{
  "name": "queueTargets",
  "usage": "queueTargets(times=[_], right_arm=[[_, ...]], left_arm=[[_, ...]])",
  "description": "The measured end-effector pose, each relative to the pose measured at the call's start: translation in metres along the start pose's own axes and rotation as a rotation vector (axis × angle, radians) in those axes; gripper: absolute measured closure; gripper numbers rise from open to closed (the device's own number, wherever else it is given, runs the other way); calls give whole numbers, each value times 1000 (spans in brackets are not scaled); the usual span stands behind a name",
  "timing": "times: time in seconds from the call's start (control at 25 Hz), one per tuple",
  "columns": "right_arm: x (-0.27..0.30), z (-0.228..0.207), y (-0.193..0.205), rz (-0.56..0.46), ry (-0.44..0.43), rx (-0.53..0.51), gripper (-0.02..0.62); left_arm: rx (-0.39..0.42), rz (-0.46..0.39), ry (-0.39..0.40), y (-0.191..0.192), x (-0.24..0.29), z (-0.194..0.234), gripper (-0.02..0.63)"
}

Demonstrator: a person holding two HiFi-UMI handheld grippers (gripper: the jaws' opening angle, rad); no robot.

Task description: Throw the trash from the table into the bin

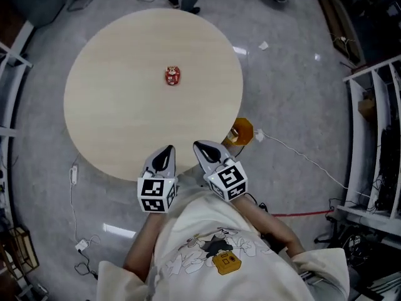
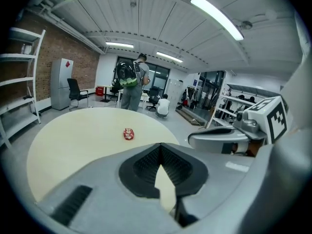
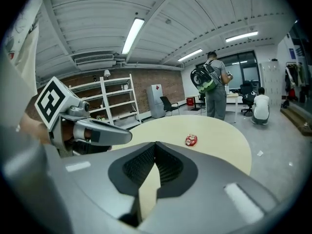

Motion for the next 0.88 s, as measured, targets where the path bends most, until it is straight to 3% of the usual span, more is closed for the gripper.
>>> queueTargets(times=[0.2,0.44,0.68,0.88], right_arm=[[-15,21,3,21,21,-53,589],[-22,18,-8,24,11,-28,589],[1,1,-21,37,-61,-34,589],[27,-10,-23,82,-151,-77,589]], left_arm=[[16,-20,92,-3,3,-14,603],[40,1,106,-14,-4,-25,603],[23,35,57,-16,1,-17,603],[-54,2,-35,-23,11,3,603]])
Point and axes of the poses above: the fingertips, and each gripper's own axes: x forward along the fingers, z to its left, y out of its underside, the point moved 6 cm from there along -x, backward along the fingers, and after that the axes turned 4 degrees about z, right-handed, at the moved point
